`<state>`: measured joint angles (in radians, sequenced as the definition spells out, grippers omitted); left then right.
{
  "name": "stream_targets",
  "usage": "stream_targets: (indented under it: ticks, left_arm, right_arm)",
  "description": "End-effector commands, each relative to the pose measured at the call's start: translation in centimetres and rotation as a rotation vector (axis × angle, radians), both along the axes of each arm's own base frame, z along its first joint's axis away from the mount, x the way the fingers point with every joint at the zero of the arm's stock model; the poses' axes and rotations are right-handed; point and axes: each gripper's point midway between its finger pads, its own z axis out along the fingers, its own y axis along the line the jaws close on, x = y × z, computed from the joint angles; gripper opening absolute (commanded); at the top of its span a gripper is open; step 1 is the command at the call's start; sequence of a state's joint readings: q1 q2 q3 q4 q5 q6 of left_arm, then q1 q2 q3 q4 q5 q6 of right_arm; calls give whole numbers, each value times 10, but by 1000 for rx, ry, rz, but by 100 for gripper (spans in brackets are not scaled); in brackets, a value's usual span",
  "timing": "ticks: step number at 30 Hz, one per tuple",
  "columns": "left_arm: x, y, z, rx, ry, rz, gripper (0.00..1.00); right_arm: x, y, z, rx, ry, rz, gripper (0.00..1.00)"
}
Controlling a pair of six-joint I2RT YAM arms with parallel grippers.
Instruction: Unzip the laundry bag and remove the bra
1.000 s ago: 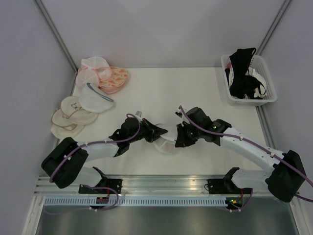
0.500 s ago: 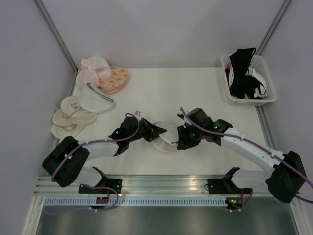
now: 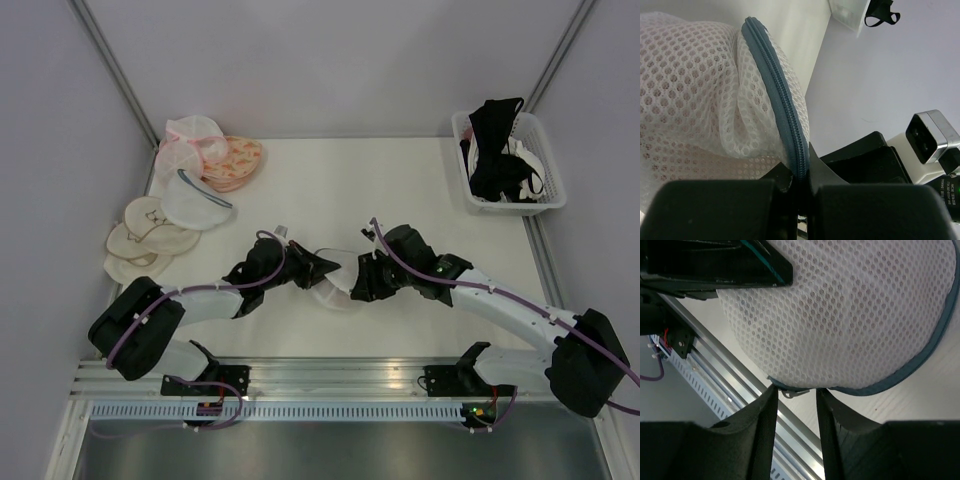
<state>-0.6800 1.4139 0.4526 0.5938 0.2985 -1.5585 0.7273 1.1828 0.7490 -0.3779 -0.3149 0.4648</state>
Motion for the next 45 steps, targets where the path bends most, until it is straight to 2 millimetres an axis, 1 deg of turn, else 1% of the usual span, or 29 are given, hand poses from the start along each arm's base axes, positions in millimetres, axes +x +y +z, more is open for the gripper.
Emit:
stream_targets:
  ticks: [1, 4, 5, 8, 10, 11, 13, 14, 15, 16, 17, 19, 20, 23, 25, 28, 30, 31, 32, 33, 34, 35, 36, 37, 38, 39, 40, 43, 45]
  left_arm:
    - [0, -3, 7, -35, -8, -12, 2]
    - [-1, -3, 8, -37, -7, -14, 2]
    - [-1, -3, 7, -36, -6, -14, 2]
    - [-1, -2, 7, -36, -7, -11, 2]
    - [-1, -2, 6, -34, -7, -12, 2]
    - [-2, -2, 6, -34, -7, -17, 2]
    - [-2, -2, 5, -30, -9, -20, 2]
    - [-2, -2, 4, -28, -9, -20, 2]
    - [-2, -3, 3, -27, -9, -24, 2]
    - [-2, -2, 1, -20, -10, -27, 2]
    - [-1, -2, 0, -19, -11, -33, 2]
    - [1, -2, -2, -7, -21, -47, 2]
    - [3, -1, 0, -8, -25, -59, 2]
    - [9, 0, -1, 1, -38, -91, 2]
    - [13, 1, -3, 11, -47, -108, 2]
    - [26, 6, -1, 9, -64, -118, 2]
    - [35, 4, 5, 15, -111, -165, 2]
    - [44, 8, 7, 19, -126, -164, 2]
    - [51, 5, 21, -2, -165, -198, 2]
    - [58, 5, 16, 15, -191, -227, 2]
    - [62, 8, 18, 7, -194, -272, 2]
    - [78, 5, 34, 12, -270, -298, 2]
    - [87, 5, 27, 20, -270, -319, 2]
    - [92, 7, 28, 14, -271, -358, 2]
    - [110, 2, 46, 9, -327, -380, 2]
    - [119, 0, 38, 22, -336, -410, 2]
    - [130, -5, 57, 2, -389, -443, 2]
    - [147, -14, 65, 1, -423, -476, 5]
    - [147, -15, 69, -17, -420, -463, 6]
  right_arm:
    - [25, 14, 12, 67, -87, -52, 41]
    - [30, 17, 15, 88, -106, -69, 25]
    - [30, 16, 17, 93, -111, -73, 14]
    - [26, 11, 20, 81, -112, -75, 0]
    - [25, 5, 22, 56, -123, -72, 1]
    - [20, -2, 21, 29, -112, -73, 0]
    - [19, -9, 24, -7, -116, -81, 0]
    - [15, -21, 19, -68, -108, -95, 0]
    - [16, -25, 21, -89, -111, -98, 0]
    - [15, -31, 20, -122, -106, -102, 0]
    - [12, -42, 16, -188, -91, -114, 0]
    - [11, -55, 11, -260, -82, -126, 0]
    - [10, -65, 8, -314, -73, -140, 0]
    - [8, -79, 0, -400, -58, -153, 1]
    - [8, -84, -3, -435, -53, -155, 0]
    - [14, -90, -4, -467, -70, -188, 0]
    - [17, -96, -6, -496, -83, -209, 0]
    - [20, -102, -9, -534, -86, -231, 0]
    - [23, -105, -11, -555, -92, -247, 0]
    - [25, -108, -12, -573, -97, -263, 0]
    - [31, -113, -14, -602, -108, -297, 0]
    - [33, -114, -15, -609, -113, -310, 0]
    - [35, -113, -15, -610, -117, -314, 0]
    - [38, -108, -14, -593, -122, -315, 0]
    - [40, -105, -13, -576, -125, -318, 0]
    - [41, -100, -11, -551, -126, -309, 0]
    - [44, -90, -5, -498, -141, -300, 0]
    - [50, -78, 7, -411, -181, -300, 0]
    - [53, -74, 13, -378, -203, -303, 0]
